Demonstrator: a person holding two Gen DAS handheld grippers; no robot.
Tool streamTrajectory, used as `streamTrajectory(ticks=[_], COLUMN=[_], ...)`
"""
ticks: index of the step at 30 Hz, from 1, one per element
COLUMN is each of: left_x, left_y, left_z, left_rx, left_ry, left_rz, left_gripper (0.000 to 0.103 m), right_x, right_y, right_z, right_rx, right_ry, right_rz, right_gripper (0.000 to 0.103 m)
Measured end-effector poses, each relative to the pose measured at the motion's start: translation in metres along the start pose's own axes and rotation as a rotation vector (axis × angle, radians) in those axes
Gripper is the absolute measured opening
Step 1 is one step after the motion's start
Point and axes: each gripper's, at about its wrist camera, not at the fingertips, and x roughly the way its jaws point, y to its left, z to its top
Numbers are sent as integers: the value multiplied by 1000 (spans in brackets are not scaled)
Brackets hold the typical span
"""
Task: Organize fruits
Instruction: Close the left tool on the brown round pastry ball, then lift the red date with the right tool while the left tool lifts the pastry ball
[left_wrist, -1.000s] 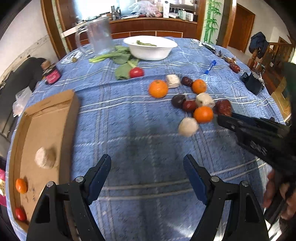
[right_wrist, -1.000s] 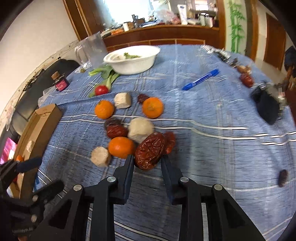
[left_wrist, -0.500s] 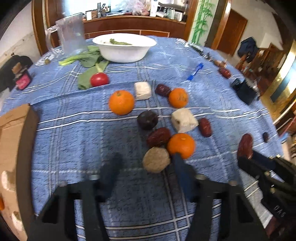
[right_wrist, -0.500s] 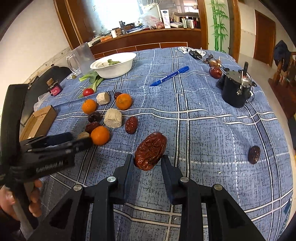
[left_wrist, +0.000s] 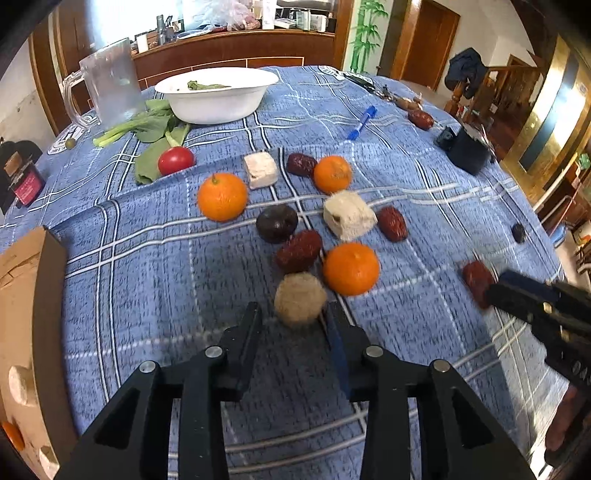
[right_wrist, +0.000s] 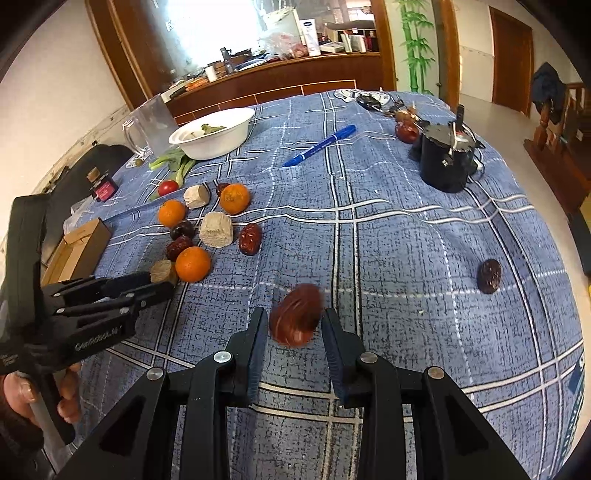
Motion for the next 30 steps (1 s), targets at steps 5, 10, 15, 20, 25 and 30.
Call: streamTrajectory(ticks=[5,10,15,20,25,30], left_x=[3,0,1,0,-8,-27], left_y=[-1,-1,-1,-11,1,10], left_z=[3,0,-2,-6,-13,-32], left_rx=[-16,-26,-24,25,-33,-92], left_ry=[-24,-23,-32,-53,-31,-26], left_rz=[12,8,1,65,26,-19], left_gripper=[30,29,31,27,27,27], right_x=[0,5,21,25,9,-12], right_y=[4,8,10,11,13,22], right_z=[-3,0,5,2,-2,-12], right_rx=[-19,-34,-52,-78,-78,-97], right_ry=[-2,0,46,39,1,-30], right_rz=[-16,-4,-64,-111,-94,-80], right_gripper=[32,33,32,27,27,27])
